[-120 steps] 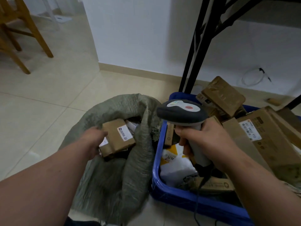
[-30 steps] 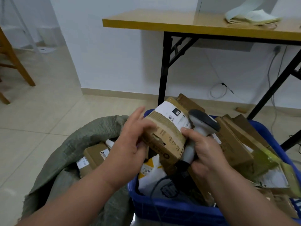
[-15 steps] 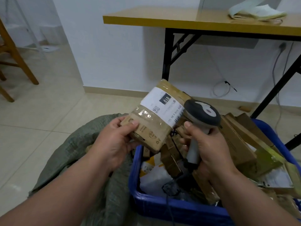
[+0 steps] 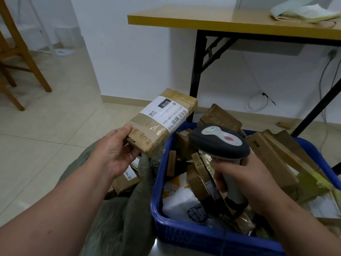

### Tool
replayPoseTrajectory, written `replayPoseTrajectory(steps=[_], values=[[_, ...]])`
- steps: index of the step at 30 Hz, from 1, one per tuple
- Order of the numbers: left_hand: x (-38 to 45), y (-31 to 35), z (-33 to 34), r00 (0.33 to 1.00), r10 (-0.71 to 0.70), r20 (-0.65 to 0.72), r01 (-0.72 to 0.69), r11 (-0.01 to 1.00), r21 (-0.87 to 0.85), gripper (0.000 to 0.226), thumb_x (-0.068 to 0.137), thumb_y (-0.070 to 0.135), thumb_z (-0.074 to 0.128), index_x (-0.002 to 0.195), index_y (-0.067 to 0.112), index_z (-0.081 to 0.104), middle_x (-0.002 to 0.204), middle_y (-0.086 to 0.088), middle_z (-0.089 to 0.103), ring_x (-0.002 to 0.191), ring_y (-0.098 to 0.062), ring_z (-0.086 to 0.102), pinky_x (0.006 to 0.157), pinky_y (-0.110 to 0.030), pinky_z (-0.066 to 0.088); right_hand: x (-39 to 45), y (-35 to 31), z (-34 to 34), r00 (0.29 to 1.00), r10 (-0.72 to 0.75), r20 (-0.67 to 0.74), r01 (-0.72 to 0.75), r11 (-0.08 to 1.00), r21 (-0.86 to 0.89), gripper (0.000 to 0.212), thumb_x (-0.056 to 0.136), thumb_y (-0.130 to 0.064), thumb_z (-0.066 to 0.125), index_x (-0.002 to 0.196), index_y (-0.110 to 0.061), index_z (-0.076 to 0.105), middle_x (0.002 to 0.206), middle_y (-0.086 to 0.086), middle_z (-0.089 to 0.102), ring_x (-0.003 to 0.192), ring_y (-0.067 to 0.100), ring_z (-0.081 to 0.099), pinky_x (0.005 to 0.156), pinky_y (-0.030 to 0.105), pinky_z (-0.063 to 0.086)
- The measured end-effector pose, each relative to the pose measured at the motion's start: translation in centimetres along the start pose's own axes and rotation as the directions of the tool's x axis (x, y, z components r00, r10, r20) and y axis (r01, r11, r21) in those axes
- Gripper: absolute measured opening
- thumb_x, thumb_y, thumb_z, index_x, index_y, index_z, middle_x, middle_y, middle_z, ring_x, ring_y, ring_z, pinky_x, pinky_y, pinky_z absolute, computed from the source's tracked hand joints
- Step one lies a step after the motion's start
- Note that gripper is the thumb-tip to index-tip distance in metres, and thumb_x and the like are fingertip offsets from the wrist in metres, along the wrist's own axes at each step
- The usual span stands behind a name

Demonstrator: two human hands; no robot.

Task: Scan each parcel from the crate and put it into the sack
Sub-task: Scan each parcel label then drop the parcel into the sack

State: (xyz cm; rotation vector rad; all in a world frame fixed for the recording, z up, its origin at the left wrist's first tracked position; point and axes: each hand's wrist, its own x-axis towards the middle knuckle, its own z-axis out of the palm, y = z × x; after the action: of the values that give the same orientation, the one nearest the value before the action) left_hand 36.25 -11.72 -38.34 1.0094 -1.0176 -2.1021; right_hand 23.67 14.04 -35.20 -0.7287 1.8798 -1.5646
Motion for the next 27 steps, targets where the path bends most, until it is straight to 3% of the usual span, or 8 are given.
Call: replayPoseTrajectory(steps=[4,7,9,14,17,24,27], values=[[-0.02,-0.05,0.09,0.999,-0.034,0.008,0.034,0.999,0.001,0.017,0.096,0.024,0.059,0.112,0.017,0.057,0.092,-0.005,0.071,0.088,-0.022,0.068,0.08,-0.038,0.055,-0.19,-0.23,0.5,0.999,-0.039,-0.019,0.039,0.999,0.013,0.01,0.077,-0.013,0.076,0.079,-0.015,0.066,0.057,0.017,0.059,0.047,0.026,0.054,0.05,0.037,0.047],[0.01,-0.11,0.1,1.0,-0.028,0.008,0.027,0.999,0.019,0.016,0.097,0.024,0.059,0.111,0.017,0.056,0.092,-0.005,0.07,0.088,-0.022,0.068,0.09,-0.042,0.052,-0.09,-0.38,0.52,0.999,-0.03,-0.02,0.029,0.999,-0.036,0.016,0.075,-0.017,0.075,0.069,-0.006,0.064,0.056,0.018,0.058,0.046,0.026,0.053,0.052,0.039,0.046],[0.12,-0.14,0.0,1.0,-0.016,0.005,0.016,0.999,0.031,0.014,0.097,0.023,0.059,0.109,0.016,0.056,0.091,-0.004,0.069,0.087,-0.022,0.067,0.09,-0.043,0.052,0.03,-0.31,0.39,0.999,-0.021,-0.027,0.02,0.998,-0.061,0.02,0.081,-0.009,0.072,0.064,-0.004,0.062,0.055,0.019,0.057,0.046,0.026,0.053,0.054,0.04,0.045],[0.29,-0.21,-0.11,1.0,0.007,-0.011,-0.006,0.997,0.076,0.009,0.097,0.023,0.059,0.103,0.017,0.057,0.087,-0.003,0.07,0.083,-0.022,0.068,0.086,-0.043,0.053,0.22,-0.18,0.39,0.999,-0.009,-0.035,0.006,0.996,-0.088,0.019,0.076,-0.017,0.072,0.062,-0.009,0.063,0.057,0.016,0.059,0.047,0.026,0.053,0.052,0.038,0.046],[0.31,-0.26,-0.21,1.0,0.01,-0.019,-0.008,0.996,0.088,0.006,0.096,0.023,0.06,0.098,0.017,0.058,0.084,-0.003,0.071,0.084,-0.023,0.068,0.083,-0.042,0.054,0.32,-0.1,0.25,1.0,0.001,-0.018,-0.003,0.994,-0.107,0.022,0.082,-0.011,0.07,0.062,-0.008,0.063,0.057,0.016,0.059,0.048,0.025,0.054,0.052,0.037,0.047],[0.11,-0.1,-0.4,0.999,0.011,-0.035,-0.007,0.993,0.12,0.007,0.096,0.023,0.06,0.091,0.019,0.059,0.076,0.0,0.071,0.081,-0.021,0.068,0.063,-0.034,0.055,0.52,-0.49,0.51,1.0,0.011,-0.022,-0.015,0.985,-0.172,0.025,0.081,-0.012,0.067,0.063,0.003,0.058,0.059,0.024,0.057,0.048,0.024,0.054,0.051,0.034,0.045],[-0.05,0.07,-0.53,0.999,0.011,-0.041,-0.006,0.991,0.133,0.006,0.096,0.023,0.06,0.092,0.018,0.06,0.077,0.0,0.072,0.082,-0.021,0.068,0.065,-0.034,0.057,0.61,-0.57,0.76,0.999,0.02,-0.041,-0.026,0.985,-0.172,0.025,0.08,-0.012,0.067,0.065,0.005,0.057,0.057,0.019,0.057,0.048,0.024,0.053,0.051,0.033,0.045]])
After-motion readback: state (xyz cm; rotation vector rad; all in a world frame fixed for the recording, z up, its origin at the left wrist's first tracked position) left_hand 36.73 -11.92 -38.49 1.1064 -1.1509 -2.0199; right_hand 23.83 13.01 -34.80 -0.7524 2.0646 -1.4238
